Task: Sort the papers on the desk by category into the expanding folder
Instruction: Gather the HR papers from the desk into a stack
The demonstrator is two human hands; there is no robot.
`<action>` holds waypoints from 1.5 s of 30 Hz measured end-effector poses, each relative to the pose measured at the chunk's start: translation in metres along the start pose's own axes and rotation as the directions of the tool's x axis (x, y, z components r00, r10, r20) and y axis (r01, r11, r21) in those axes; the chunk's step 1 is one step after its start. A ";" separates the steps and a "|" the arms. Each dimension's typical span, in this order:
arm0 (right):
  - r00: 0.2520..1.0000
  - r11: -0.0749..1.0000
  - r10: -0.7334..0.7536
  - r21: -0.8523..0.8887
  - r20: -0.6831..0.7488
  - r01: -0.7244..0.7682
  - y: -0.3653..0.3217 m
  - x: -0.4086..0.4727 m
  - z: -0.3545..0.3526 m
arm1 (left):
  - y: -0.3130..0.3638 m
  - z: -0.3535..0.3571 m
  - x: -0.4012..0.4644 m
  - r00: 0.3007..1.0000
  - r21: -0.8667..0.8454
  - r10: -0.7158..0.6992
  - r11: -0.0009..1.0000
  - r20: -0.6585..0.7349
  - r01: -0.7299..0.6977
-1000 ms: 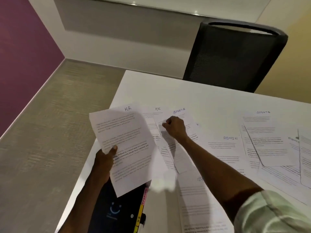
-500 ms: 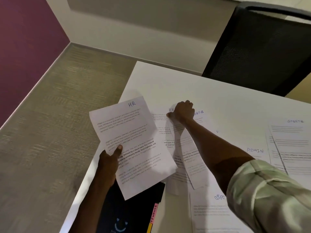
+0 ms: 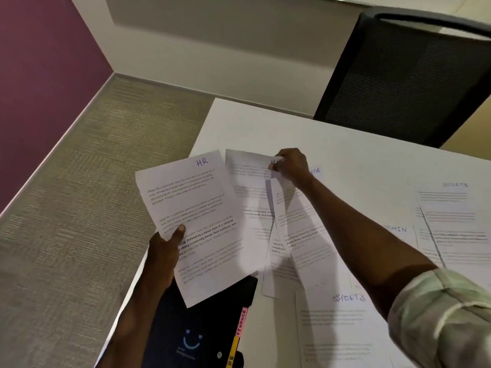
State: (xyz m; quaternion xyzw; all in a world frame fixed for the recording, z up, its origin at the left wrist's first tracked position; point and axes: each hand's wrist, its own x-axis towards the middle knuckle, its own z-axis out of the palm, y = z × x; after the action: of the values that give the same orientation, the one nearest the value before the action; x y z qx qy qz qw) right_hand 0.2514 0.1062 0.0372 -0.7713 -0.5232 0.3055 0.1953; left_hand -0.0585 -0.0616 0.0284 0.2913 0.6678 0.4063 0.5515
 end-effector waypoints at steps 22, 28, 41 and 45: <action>0.806 0.783 -0.573 0.191 -0.149 0.592 -0.072 -0.231 -0.281 | 0.099 0.020 -0.122 0.879 0.203 0.379 0.922 -0.290 -0.330; 0.785 0.757 -0.620 0.280 0.023 0.590 -0.059 -0.296 -0.346 | 0.125 0.065 -0.177 0.896 0.174 0.430 0.896 -0.114 -0.408; 0.964 0.963 -0.265 0.048 -0.005 0.265 0.068 -0.306 -0.312 | 0.038 0.184 -0.294 0.722 0.040 -0.178 0.978 0.669 0.204; 0.989 0.979 -0.106 0.165 -0.103 0.122 0.126 -0.314 -0.298 | -0.007 0.203 -0.306 0.656 0.099 -0.330 0.926 0.679 0.364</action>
State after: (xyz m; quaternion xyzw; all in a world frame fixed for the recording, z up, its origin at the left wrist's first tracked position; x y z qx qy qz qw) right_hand 0.4556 -0.2261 0.2625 -0.7339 -0.5286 0.3010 0.3023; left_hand 0.2075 -0.2763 0.1632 0.2746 0.4505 0.1725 0.8318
